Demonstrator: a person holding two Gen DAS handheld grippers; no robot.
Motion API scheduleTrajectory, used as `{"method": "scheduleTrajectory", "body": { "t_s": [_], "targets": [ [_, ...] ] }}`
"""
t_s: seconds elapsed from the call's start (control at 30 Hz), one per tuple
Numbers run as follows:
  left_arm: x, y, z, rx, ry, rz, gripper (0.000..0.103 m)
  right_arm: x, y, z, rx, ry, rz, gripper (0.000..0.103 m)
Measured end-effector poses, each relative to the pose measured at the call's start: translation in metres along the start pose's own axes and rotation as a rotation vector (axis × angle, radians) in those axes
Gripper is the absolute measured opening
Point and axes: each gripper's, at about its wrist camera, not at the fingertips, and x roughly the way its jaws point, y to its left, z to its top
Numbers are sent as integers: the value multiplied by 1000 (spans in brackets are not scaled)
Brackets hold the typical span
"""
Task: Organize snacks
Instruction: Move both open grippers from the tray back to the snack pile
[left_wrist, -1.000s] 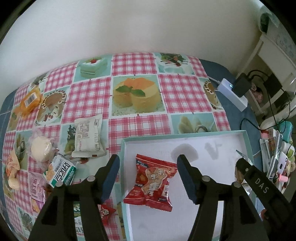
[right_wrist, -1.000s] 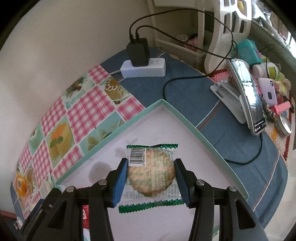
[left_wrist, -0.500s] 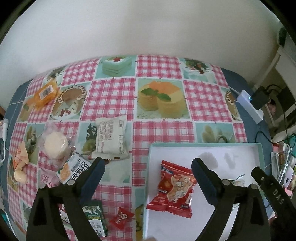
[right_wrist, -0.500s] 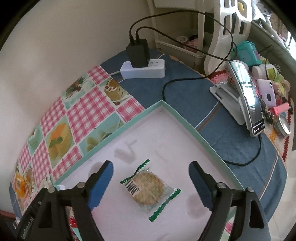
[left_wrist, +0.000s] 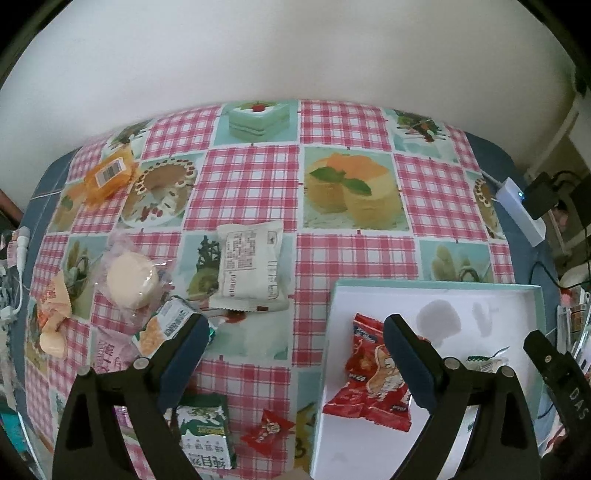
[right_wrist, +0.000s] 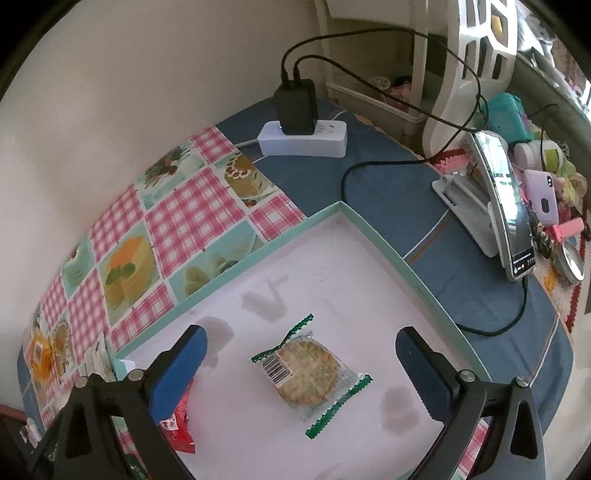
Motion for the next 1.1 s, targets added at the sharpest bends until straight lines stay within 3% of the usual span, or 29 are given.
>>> {"method": "scheduleTrajectory", "body": {
  "t_s": [0.23,0.6,0.77,1.1],
  "targets": [
    [-7,20,-4,-14,45,63,95,-26,8,1,-64,-22,-14,103],
    [-43,70,-19,-104,17,92,95,-81,20,-11,-137,-76,-27,103],
    [-48,87,-36,-99,20,129,95,-100,35,-27,-183,-112,-12,103],
    [-60,122,-68,-141,23,122,95,-88,78,-86,-302,-13,36,103]
  ]
}}
